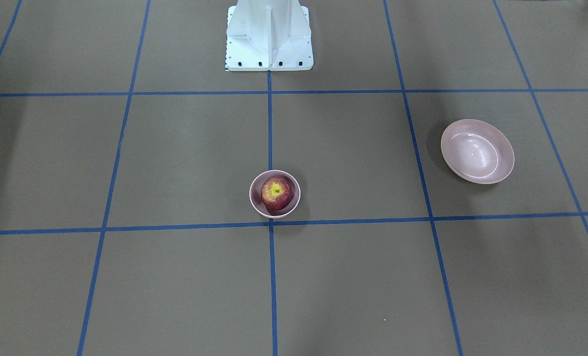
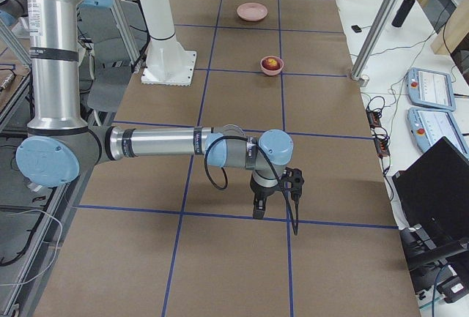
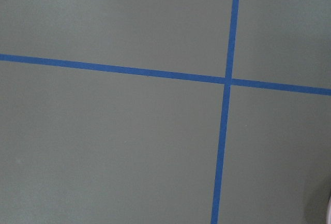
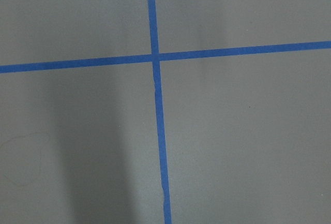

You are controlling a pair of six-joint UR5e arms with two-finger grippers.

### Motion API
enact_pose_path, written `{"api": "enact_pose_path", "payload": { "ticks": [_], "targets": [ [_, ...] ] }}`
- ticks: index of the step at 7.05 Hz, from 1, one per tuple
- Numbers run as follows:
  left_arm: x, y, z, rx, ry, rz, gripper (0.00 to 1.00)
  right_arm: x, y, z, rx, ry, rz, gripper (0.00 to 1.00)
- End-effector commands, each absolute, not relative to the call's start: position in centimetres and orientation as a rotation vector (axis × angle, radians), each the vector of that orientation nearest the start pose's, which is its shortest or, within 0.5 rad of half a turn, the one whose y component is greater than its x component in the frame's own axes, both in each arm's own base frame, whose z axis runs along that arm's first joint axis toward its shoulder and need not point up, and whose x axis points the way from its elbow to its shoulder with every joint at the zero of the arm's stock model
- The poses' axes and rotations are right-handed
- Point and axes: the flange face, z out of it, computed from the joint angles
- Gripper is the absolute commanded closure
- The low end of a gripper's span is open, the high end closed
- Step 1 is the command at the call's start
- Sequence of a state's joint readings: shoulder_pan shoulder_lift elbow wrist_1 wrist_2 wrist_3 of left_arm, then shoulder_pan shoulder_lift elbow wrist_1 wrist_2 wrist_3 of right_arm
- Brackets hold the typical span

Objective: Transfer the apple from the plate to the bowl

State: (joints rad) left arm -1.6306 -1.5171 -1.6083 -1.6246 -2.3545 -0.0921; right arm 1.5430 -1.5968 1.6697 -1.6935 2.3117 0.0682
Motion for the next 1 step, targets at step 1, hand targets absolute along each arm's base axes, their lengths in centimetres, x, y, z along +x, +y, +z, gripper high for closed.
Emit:
{"api": "enact_pose_path", "payload": {
  "ticks": [1],
  "targets": [
    [-9.12, -46.68, 66.12, 0.021, 0.783, -0.13, 0.01, 5.21, -47.86, 63.46, -0.078, -0.738, 0.053, 0.0]
  ]
}}
